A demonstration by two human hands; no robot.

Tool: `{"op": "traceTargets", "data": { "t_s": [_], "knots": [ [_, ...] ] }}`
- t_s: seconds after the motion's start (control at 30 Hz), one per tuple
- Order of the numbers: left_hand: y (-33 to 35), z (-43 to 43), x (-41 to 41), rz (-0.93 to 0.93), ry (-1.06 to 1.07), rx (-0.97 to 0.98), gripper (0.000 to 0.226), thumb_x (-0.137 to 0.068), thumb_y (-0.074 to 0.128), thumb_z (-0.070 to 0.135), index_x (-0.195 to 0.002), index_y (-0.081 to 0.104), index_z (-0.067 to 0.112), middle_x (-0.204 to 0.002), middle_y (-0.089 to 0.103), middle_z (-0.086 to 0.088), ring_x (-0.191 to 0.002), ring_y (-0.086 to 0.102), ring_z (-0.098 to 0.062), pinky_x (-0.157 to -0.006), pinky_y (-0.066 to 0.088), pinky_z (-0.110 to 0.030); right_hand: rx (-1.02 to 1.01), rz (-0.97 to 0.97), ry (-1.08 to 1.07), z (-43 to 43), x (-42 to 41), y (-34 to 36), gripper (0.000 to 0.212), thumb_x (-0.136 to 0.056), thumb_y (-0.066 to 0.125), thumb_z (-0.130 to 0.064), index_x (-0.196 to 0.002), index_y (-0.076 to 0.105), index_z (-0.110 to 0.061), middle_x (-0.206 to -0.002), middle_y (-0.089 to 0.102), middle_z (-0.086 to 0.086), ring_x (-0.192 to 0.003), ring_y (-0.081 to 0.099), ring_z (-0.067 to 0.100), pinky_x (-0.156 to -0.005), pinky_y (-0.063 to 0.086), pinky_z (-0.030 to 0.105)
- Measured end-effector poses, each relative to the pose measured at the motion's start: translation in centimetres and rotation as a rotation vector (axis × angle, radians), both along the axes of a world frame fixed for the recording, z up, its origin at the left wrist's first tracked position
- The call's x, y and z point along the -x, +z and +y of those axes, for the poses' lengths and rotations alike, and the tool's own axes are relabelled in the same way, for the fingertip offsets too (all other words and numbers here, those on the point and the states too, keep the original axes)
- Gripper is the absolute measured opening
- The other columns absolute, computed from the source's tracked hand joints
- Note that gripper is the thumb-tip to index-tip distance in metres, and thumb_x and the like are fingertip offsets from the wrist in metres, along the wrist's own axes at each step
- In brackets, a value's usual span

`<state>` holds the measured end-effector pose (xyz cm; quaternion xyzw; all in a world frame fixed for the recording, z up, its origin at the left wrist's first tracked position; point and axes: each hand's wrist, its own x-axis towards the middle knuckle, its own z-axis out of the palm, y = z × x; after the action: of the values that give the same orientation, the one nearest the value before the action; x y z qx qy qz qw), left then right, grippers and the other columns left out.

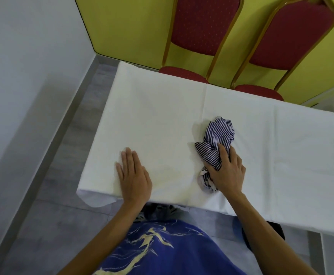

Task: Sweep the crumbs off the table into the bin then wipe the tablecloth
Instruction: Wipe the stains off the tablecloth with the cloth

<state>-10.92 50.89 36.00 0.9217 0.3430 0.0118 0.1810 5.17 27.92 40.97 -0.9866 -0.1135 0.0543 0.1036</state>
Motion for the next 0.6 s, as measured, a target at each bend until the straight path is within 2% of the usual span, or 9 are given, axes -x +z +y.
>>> {"op": "traceTargets", "data": {
  "t_s": [0.13,0.33,0.5,0.6],
  "knots": [
    [0.0,-0.2,-0.1,0.028,-0.013,0.004,0.064,-0.1,0.026,0.029,-0.156,0.014,-0.001,-0.166,0.002,-0.015,-0.154,0.0,-0.03,-0.123,0.007,-0.054,-0.001,0.002,0.003,-0.6,-0.1,0.2,0.078,-0.083,0.055,-0.07,-0.15,0.032,-0.037,-0.156,0.035,0.003,-0.134,0.043,0.031,-0.104,0.04,0.052],
    [0.9,1.5,0.3,0.047,-0.058,0.045,0.069,-0.096,0.024,0.037,-0.157,0.013,0.004,-0.166,-0.002,-0.011,-0.154,-0.006,-0.025,-0.123,-0.005,-0.05,-0.012,-0.008,-0.079,-1.2,-0.5,0.0,0.078,-0.084,0.059,-0.066,-0.151,0.032,-0.036,-0.152,0.041,0.006,-0.132,0.044,0.033,-0.104,0.039,0.052],
    [0.5,6.5,1.3,0.005,-0.068,-0.016,0.072,-0.097,0.023,0.045,-0.155,0.02,0.002,-0.166,0.008,-0.013,-0.154,0.003,-0.026,-0.124,0.002,-0.053,-0.059,0.017,-0.19,1.2,1.0,-0.4,0.076,-0.083,0.064,-0.059,-0.149,0.036,-0.033,-0.142,0.047,0.013,-0.119,0.048,0.037,-0.094,0.045,0.049],
    [0.2,7.7,1.6,0.011,-0.128,-0.083,0.071,-0.1,0.023,0.046,-0.155,0.019,0.001,-0.165,0.01,-0.015,-0.154,0.005,-0.027,-0.123,0.005,-0.054,-0.175,0.072,-0.234,3.7,2.9,0.5,0.076,-0.08,0.069,-0.056,-0.146,0.039,-0.032,-0.133,0.049,0.016,-0.117,0.048,0.036,-0.093,0.049,0.047]
  ]
}}
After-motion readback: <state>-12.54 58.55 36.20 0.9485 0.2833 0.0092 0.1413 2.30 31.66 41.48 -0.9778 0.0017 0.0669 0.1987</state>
